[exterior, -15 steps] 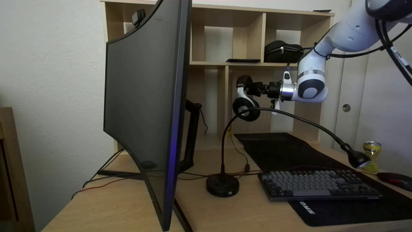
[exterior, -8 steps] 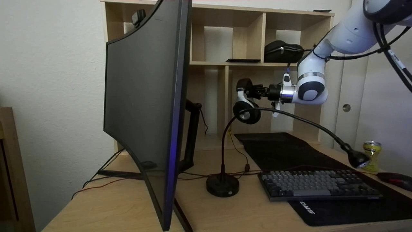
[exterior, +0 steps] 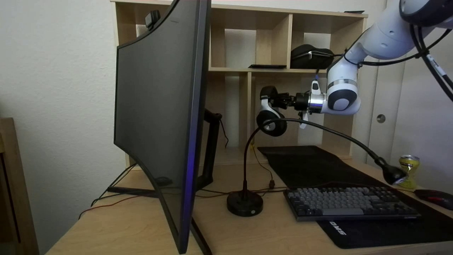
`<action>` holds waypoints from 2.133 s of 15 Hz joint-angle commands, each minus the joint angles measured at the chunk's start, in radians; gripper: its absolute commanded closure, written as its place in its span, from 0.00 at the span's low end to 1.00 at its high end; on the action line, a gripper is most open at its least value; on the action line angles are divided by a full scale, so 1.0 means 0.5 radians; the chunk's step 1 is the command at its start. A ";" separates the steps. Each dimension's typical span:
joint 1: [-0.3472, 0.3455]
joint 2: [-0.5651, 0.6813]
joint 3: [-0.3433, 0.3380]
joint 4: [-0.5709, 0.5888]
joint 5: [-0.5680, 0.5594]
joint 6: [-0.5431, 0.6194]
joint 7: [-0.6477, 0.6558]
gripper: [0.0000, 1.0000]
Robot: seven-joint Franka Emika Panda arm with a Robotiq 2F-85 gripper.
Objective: Hang the headsets on the desktop stand
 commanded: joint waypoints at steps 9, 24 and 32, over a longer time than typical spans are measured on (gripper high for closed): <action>-0.076 -0.256 -0.044 -0.048 0.036 -0.980 -0.003 0.95; -0.080 -0.354 -0.207 0.280 -0.252 -1.922 0.006 0.95; -0.019 -0.357 -0.188 0.219 -0.210 -1.898 0.011 0.80</action>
